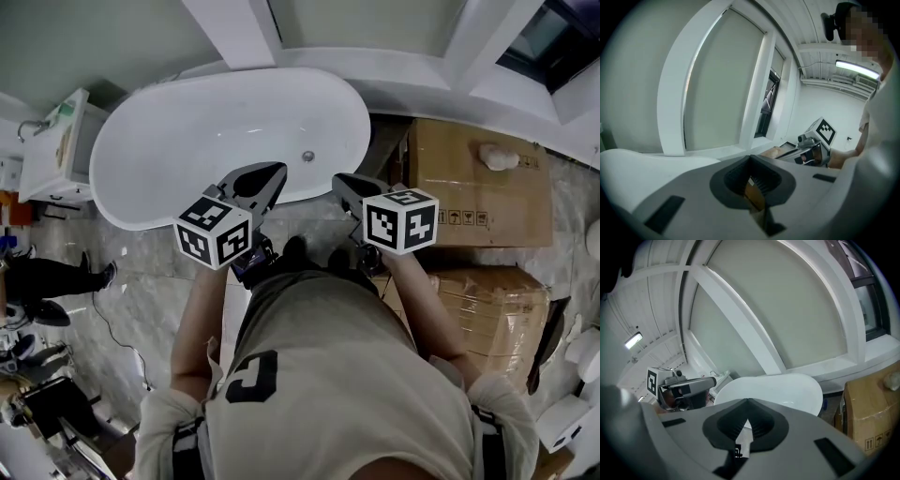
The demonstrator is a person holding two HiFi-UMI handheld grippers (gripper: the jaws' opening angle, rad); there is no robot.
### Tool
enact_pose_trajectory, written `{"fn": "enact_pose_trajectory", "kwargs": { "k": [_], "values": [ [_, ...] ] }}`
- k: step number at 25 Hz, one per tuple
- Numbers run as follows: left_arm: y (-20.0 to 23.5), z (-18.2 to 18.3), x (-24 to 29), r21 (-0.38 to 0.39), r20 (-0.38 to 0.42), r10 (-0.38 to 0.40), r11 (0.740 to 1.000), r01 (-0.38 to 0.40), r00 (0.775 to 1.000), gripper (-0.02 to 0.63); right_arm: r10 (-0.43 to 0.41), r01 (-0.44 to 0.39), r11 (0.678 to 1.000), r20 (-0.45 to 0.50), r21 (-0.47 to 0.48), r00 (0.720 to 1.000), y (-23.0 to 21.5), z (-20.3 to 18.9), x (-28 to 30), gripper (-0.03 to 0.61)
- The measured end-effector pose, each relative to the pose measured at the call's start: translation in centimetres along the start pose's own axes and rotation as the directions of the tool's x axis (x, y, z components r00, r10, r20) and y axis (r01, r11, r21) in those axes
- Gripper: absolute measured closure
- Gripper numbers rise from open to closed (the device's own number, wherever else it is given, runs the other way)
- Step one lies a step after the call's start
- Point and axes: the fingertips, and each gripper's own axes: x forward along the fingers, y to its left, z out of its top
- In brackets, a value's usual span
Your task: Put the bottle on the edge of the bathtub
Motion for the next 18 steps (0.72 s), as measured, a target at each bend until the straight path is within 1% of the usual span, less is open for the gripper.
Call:
{"fn": "enact_pose_trajectory", "kwargs": {
  "k": [4,8,13,18],
  "values": [
    [0.9,-0.4,-0.1,0.007,-0.024,-0.006,1.000,0.006,1.000,0.557,-0.006,0.006,1.000,0.010,0.000,1.000,0.6,0.1,0.6,0.552],
    [2.1,-0.3,-0.9,0.002,0.001,-0.016,1.000,0.016,1.000,0.557,-0.006,0.006,1.000,0.003,-0.013,1.000,1.8,-0.1,2.0,0.552],
    [5.7,-1.5,-5.0,-0.029,0.032,-0.022,0.999,0.023,0.999,0.557,0.027,-0.028,0.997,-0.016,-0.066,1.000,6.8,-0.1,6.1,0.551],
    [9.7,-1.8,-9.5,-0.055,0.087,-0.030,0.998,0.035,0.996,0.557,0.047,-0.051,0.993,-0.042,-0.104,0.998,12.3,-0.2,10.8,0.551]
  ]
}}
